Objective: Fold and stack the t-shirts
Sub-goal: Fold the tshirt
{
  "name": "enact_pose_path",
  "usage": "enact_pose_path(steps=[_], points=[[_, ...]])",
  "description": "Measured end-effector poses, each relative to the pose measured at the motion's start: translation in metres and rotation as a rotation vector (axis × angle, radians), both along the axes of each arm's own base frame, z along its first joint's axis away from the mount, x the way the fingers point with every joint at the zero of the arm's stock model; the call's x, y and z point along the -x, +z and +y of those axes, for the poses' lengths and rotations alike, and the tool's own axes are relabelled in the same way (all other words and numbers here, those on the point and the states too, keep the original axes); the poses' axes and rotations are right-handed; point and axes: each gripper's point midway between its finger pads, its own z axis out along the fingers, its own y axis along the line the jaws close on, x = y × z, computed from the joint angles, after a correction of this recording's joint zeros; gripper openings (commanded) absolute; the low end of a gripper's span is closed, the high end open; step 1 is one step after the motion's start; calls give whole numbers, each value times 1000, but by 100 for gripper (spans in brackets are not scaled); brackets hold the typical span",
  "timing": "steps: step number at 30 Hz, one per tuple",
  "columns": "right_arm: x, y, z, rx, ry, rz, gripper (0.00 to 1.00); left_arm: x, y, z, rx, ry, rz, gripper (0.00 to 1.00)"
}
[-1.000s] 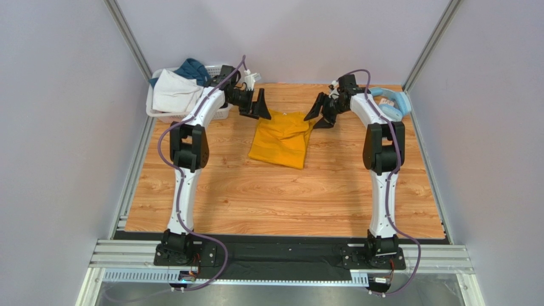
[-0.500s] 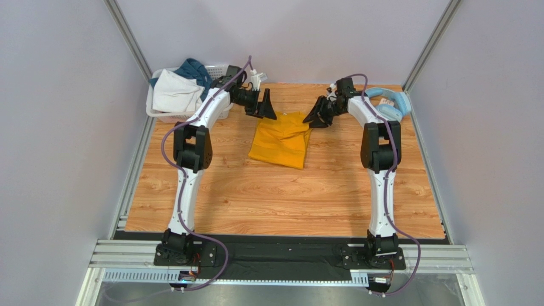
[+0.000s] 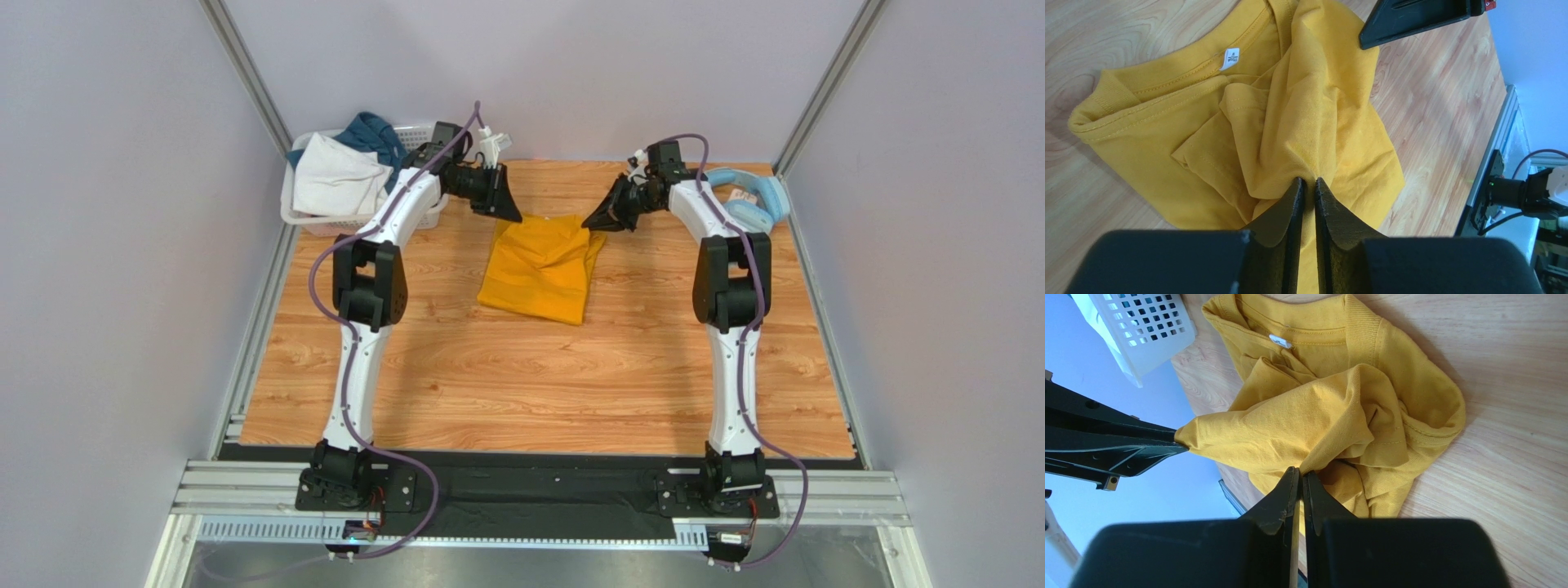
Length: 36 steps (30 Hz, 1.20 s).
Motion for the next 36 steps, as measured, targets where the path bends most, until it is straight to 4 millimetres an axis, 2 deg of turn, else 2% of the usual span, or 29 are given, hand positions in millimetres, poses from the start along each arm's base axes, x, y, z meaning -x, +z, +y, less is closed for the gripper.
enact_pose_path(steps=[1, 5, 7, 9, 12, 14, 16, 18, 21, 23, 24, 25, 26, 27, 30, 31, 33, 34, 36], points=[[0, 1, 1, -6, -2, 4, 0, 0, 0, 1, 3, -1, 2, 19], [0, 7, 3, -25, -5, 7, 0, 1, 5, 2, 21, -6, 5, 17], [1, 15, 3, -33, -7, 0, 0, 1, 15, 5, 38, -7, -3, 16], [8, 31, 5, -37, -4, -17, 0, 4, 35, 10, 64, -9, -16, 15], [28, 74, 7, -43, 4, -76, 0, 18, 85, 26, 105, -14, -61, 15], [53, 109, 11, -48, 18, -127, 0, 36, 124, 39, 122, -29, -114, 15], [88, 143, 19, -50, 44, -183, 0, 68, 166, 54, 125, -59, -183, 15], [136, 172, 35, -58, 97, -247, 2, 105, 197, 65, 116, -105, -243, 12], [223, 191, 67, -86, 237, -292, 9, 157, 238, 72, 91, -213, -426, 8], [289, 177, 91, -105, 377, -266, 13, 183, 246, 77, 68, -261, -508, 7], [315, 165, 99, -106, 436, -232, 22, 194, 244, 80, 55, -276, -525, 7], [351, 141, 108, -97, 524, -174, 27, 205, 239, 84, 38, -283, -519, 7], [374, 122, 110, -81, 574, -110, 34, 211, 234, 88, 24, -284, -508, 7], [401, 95, 112, -45, 636, -37, 47, 216, 227, 91, 10, -286, -490, 9], [460, 23, 92, 105, 745, 193, 60, 213, 211, 95, -13, -283, -434, 12], [472, 6, 79, 165, 759, 259, 61, 209, 205, 95, -15, -283, -415, 13], [481, -12, 60, 262, 757, 331, 61, 201, 193, 94, -18, -280, -368, 15], [481, -15, 55, 291, 757, 341, 62, 196, 187, 93, -22, -276, -344, 20], [473, -14, 48, 355, 747, 334, 65, 185, 172, 93, -33, -263, -289, 20]])
